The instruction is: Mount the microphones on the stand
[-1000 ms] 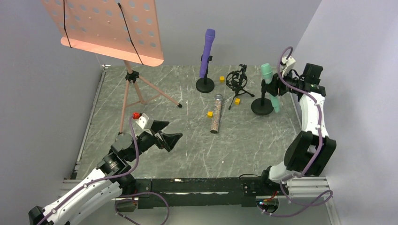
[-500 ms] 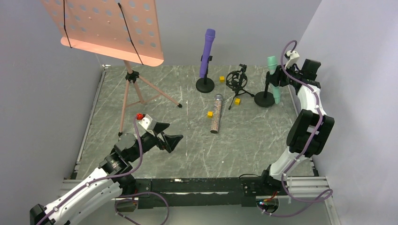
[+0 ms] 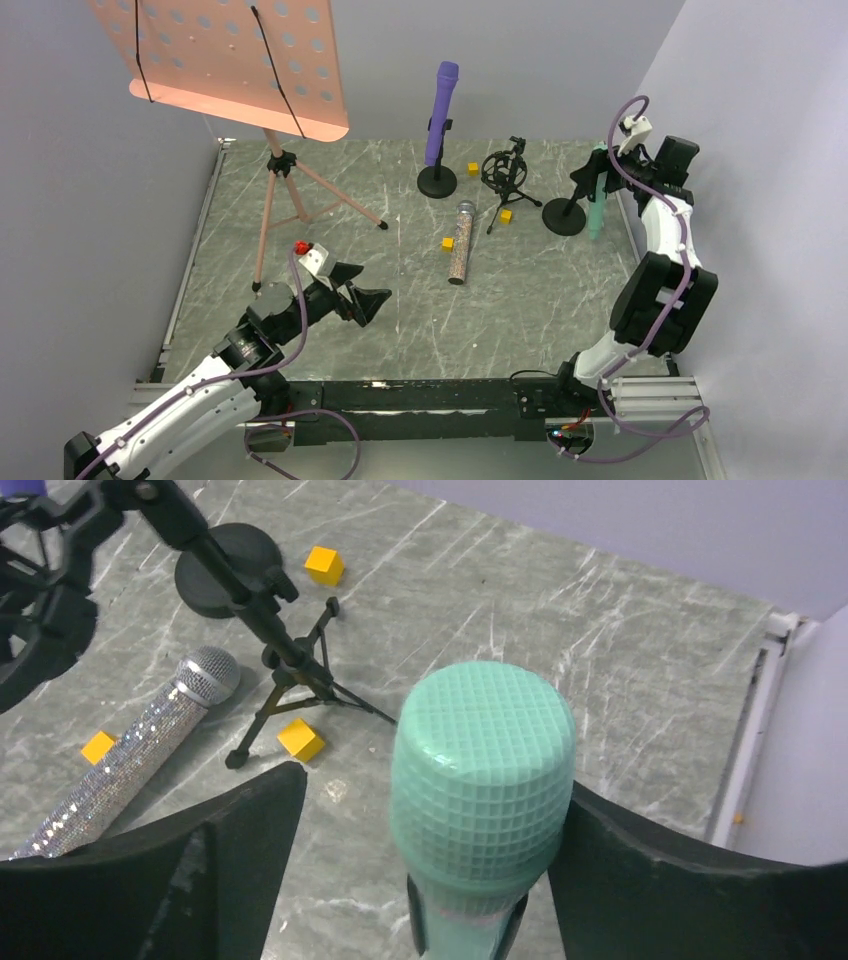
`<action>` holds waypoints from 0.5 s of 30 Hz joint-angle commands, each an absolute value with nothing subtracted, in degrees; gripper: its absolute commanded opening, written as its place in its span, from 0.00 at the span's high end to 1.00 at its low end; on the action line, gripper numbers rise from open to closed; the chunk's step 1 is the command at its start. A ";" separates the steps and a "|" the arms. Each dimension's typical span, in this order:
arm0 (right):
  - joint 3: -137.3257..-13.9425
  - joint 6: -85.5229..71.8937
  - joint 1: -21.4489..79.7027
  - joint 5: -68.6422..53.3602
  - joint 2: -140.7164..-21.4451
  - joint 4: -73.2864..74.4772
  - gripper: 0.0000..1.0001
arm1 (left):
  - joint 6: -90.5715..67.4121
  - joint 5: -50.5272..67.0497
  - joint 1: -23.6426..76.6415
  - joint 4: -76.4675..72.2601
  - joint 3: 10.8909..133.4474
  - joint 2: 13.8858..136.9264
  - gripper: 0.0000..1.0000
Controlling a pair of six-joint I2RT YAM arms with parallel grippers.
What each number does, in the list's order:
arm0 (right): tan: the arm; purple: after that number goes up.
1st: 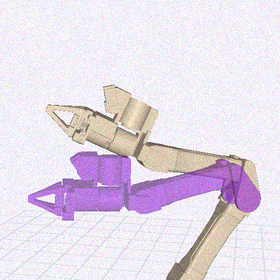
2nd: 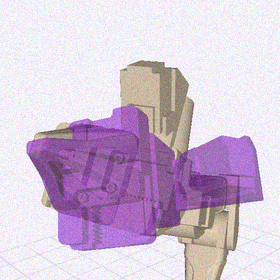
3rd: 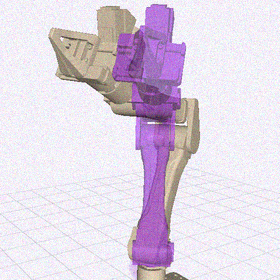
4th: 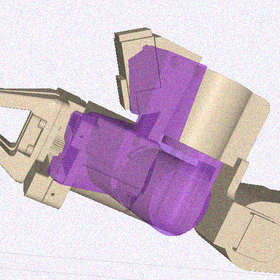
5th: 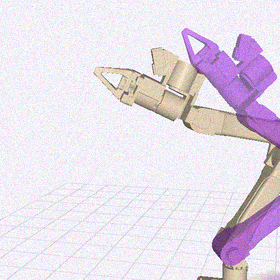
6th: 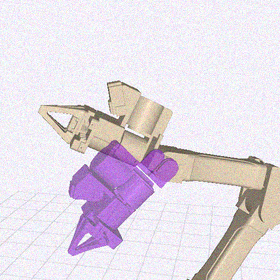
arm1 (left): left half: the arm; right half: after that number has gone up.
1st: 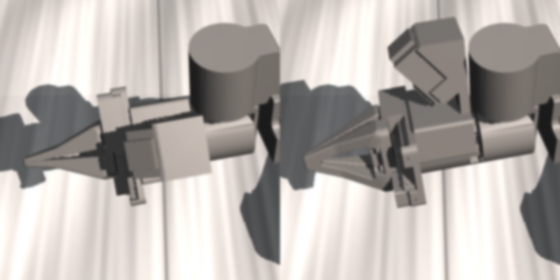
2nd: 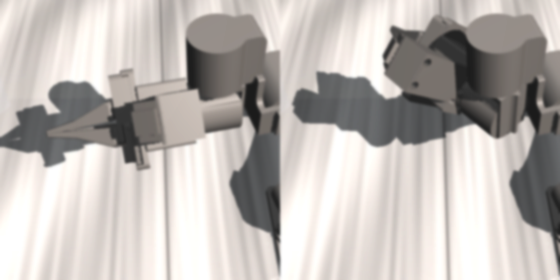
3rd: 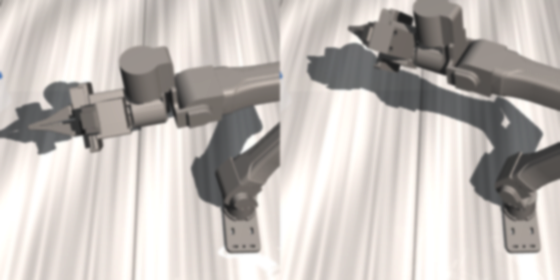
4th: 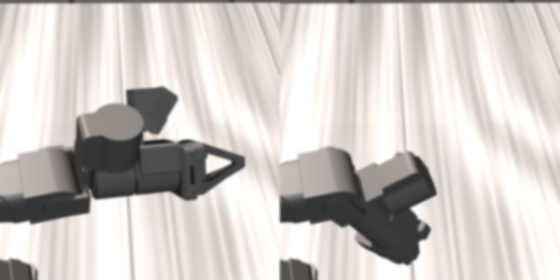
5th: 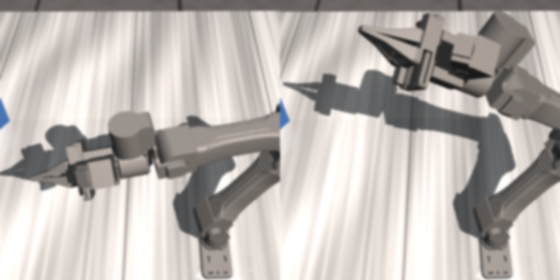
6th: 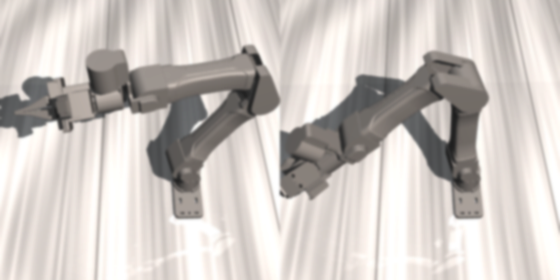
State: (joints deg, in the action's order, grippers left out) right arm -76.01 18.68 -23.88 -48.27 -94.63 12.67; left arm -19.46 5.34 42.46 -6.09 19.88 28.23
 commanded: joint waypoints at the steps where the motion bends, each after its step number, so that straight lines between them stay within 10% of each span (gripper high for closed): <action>1: -72.97 16.39 -24.25 -48.80 -86.14 8.35 0.07 | -22.02 7.27 42.63 -6.16 22.25 29.95 0.01; 15: -66.52 9.91 -26.90 -50.10 -70.00 7.26 0.00 | -28.45 12.01 42.60 -10.05 26.55 37.72 0.01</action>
State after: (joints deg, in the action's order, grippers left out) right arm -69.76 14.63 -25.34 -47.24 -72.88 11.00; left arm -25.58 9.82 42.46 -6.57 23.81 36.77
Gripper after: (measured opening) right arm 0.994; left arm 0.993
